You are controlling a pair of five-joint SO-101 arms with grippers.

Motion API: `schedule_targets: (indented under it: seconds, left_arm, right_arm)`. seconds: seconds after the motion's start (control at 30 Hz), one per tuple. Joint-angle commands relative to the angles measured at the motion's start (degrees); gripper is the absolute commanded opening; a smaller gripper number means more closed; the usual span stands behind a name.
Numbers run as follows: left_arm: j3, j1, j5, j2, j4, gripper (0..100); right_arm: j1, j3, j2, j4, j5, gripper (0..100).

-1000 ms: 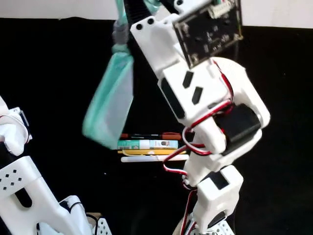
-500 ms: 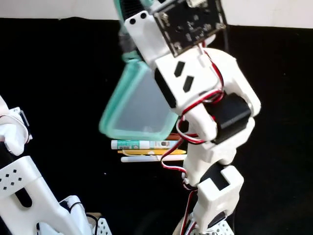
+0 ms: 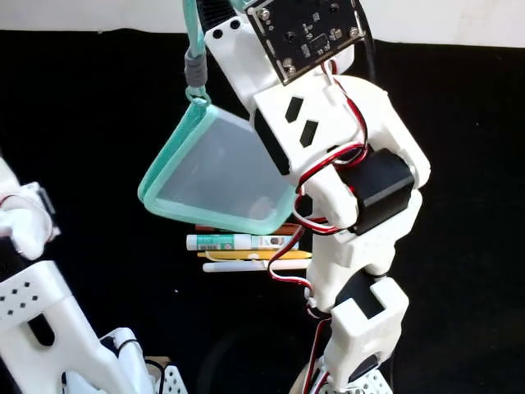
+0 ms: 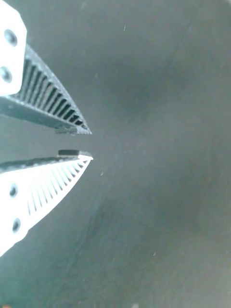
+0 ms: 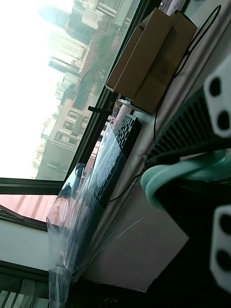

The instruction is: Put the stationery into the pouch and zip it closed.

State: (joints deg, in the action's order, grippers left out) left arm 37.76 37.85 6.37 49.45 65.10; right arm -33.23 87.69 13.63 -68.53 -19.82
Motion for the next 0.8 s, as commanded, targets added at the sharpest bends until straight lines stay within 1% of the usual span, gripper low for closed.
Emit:
schedule_targets:
  seconds: [0.0,0.1,0.2,0.47,0.6,0.77]
  left_arm:
    - [0.4,-7.25,-3.43,0.04,-2.11,9]
    - [0.48,-13.41,-5.71,0.04,-4.57,9]
    - [0.57,-17.63,-5.89,0.04,-4.48,9]
    - [0.57,-24.84,-5.98,0.57,5.01,9]
    - [0.4,-28.18,-5.98,0.57,7.82,9]
    - [-1.45,-35.56,-5.71,0.66,11.96,9]
  right_arm:
    - [0.66,0.48,-2.42,1.27,0.7,0.9]
    - [0.66,0.48,-2.42,1.27,0.79,0.9]
    - [0.66,0.48,-2.42,1.27,0.79,0.9]
    - [0.66,0.04,-2.33,1.27,0.79,0.9]
    - [0.75,0.04,-2.24,0.92,0.79,0.9]
    - [0.75,0.04,-2.07,-0.66,0.79,0.9]
